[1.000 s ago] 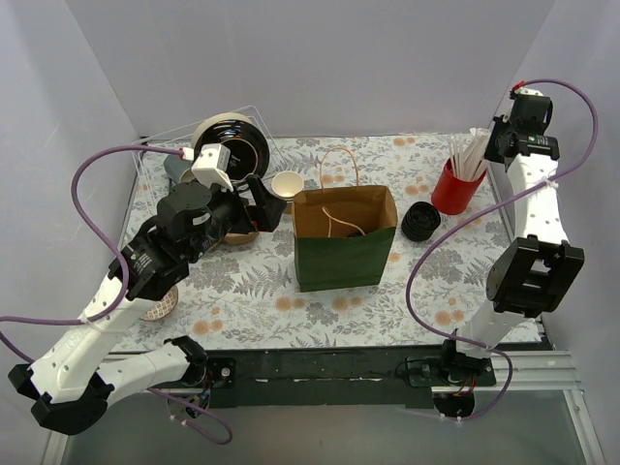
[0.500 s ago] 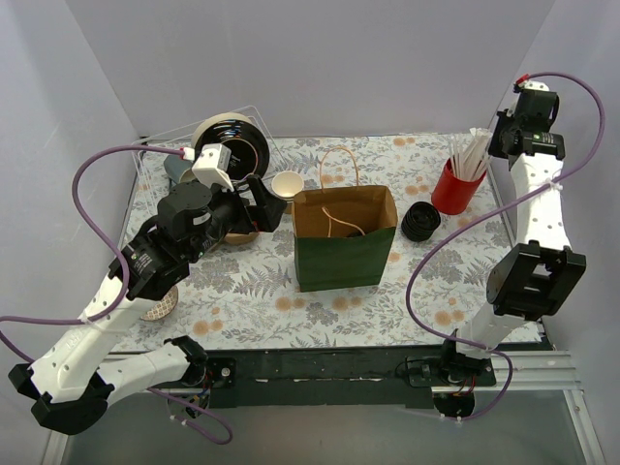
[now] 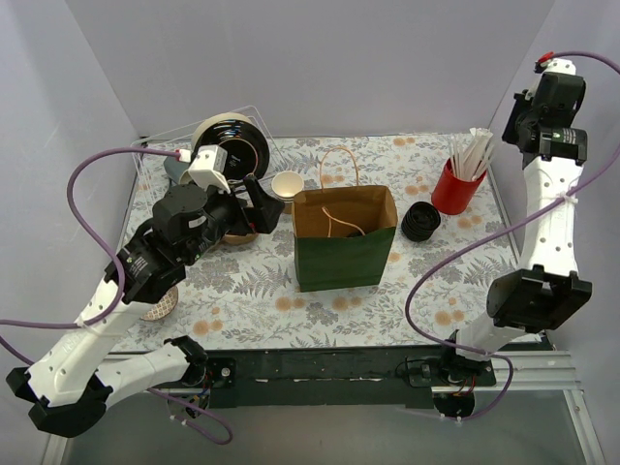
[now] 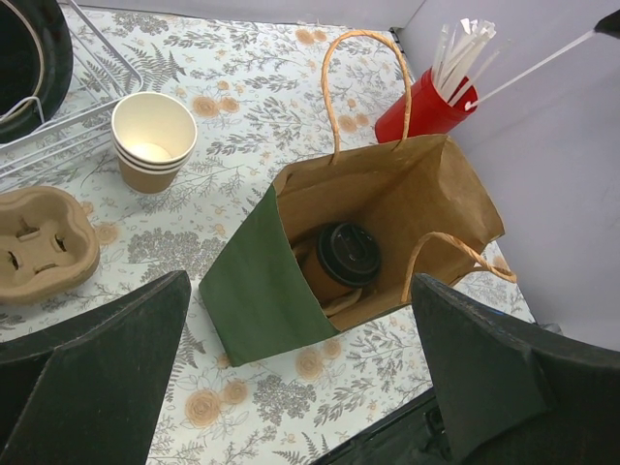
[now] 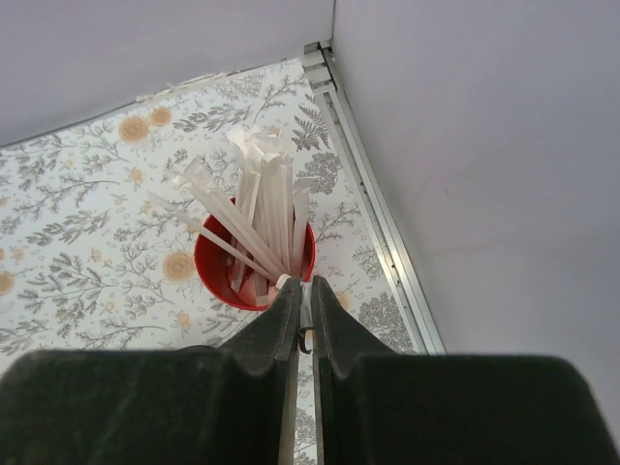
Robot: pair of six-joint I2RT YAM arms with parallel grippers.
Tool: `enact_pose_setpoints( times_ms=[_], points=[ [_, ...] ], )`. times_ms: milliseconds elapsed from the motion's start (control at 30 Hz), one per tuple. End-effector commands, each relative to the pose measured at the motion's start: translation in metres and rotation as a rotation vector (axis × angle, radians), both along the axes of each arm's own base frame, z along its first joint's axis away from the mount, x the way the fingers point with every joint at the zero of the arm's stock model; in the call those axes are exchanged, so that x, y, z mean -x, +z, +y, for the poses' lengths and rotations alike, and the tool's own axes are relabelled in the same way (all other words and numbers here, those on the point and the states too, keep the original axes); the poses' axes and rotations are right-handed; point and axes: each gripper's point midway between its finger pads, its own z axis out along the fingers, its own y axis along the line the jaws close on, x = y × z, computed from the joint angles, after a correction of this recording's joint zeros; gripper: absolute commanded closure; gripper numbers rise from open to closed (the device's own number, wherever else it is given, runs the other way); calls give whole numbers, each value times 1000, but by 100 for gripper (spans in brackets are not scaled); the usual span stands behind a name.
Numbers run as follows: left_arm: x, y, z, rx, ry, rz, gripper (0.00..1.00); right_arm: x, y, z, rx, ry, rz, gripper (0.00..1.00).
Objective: Pack the takeout coffee
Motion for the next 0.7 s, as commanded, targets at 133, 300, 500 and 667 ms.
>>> enact_pose_setpoints(
  times_ms=[133,300,500,667],
  points=[
    [10,13,7,8,-17,-35,2,54,88,6,-3,-50,-196,96],
    [8,19,7,-23,-26,-49,2,85,136,30,-77,2,-347,98],
    [6,37,13,-35,-8,-96,2,131,185,90,-208,256,-508,99],
    [13,47,16,-44,-35,-123,2,177,194,157,-386,567,-554,99]
  ],
)
